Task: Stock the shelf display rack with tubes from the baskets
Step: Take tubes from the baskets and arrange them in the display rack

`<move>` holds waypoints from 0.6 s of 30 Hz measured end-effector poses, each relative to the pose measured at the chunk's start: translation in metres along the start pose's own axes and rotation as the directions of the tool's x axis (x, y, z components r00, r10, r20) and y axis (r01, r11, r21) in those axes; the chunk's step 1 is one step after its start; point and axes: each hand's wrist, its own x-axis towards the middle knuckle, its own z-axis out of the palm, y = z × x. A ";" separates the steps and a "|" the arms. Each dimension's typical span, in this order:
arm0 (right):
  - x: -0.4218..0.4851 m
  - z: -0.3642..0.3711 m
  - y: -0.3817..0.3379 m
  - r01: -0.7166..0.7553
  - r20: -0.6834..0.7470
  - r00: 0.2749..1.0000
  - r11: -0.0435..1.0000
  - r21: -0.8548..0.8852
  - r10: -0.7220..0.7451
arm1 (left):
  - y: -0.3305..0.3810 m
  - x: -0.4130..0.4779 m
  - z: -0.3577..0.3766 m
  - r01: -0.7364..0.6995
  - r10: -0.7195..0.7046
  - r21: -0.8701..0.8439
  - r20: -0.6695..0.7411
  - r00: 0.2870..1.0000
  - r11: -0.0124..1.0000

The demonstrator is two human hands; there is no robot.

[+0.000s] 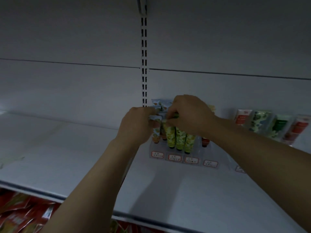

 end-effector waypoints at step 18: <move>0.016 0.004 0.007 0.028 0.081 0.996 1.000 -0.001 -0.028 | 0.009 0.003 0.010 0.039 -0.039 0.102 -0.008 0.999 0.994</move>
